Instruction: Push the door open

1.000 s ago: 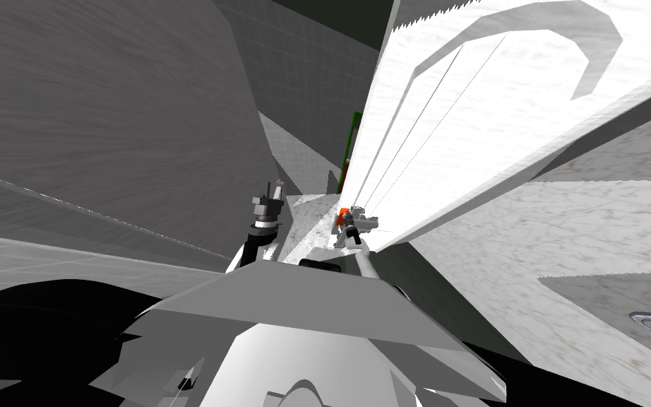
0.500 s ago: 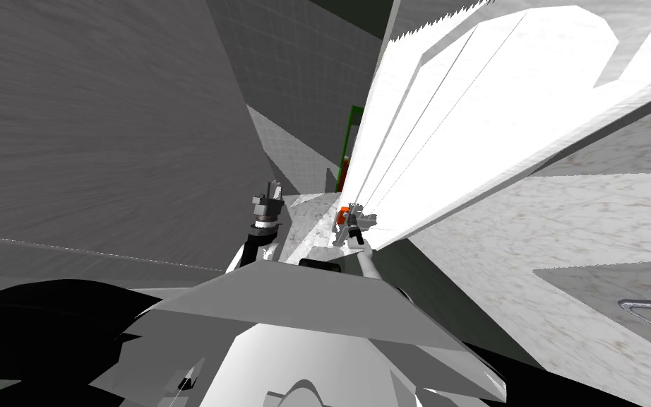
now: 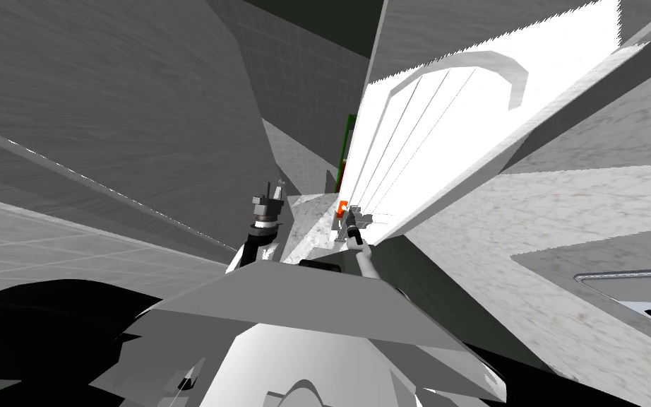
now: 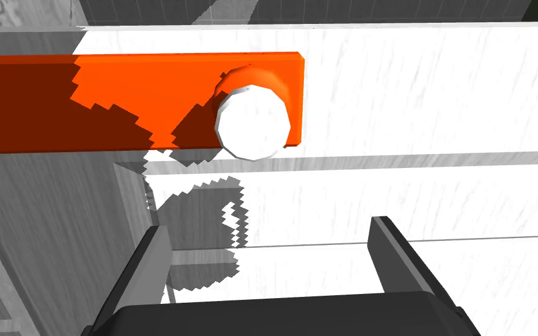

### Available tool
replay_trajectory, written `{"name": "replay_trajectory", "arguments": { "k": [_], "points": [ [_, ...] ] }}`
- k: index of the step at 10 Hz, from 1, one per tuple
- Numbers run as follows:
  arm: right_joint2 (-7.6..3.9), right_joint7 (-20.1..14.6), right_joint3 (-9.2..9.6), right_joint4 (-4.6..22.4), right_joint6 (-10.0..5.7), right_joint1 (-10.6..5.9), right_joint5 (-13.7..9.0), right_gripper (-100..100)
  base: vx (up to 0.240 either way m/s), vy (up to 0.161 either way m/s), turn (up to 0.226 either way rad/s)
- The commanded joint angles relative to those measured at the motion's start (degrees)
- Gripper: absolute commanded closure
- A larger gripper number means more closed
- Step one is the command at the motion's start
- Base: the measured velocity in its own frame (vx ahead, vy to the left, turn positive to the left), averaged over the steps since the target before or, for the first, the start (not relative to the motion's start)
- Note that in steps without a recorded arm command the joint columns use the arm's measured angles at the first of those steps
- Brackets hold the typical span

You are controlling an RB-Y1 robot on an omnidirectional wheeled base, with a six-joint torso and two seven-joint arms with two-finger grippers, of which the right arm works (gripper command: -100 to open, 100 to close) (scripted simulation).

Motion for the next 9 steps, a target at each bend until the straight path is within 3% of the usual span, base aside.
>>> {"name": "replay_trajectory", "arguments": {
  "k": [1,3,4,9],
  "points": [
    [0.29,-0.1,0.29,0.0,0.0,0.0,0.0,-100,-0.194,0.013,-0.01],
    [0.52,-0.1,0.31,0.1,-0.08,-0.03,0.0,-100,-0.154,0.015,-0.006],
    [0.34,0.0,0.13,0.3,-0.28,-0.11,0.0,-100,0.094,0.02,0.02],
    [0.3,0.2,-0.53,0.9,-0.83,-0.39,-0.1,-100,0.207,0.024,0.022]
  ]
}}
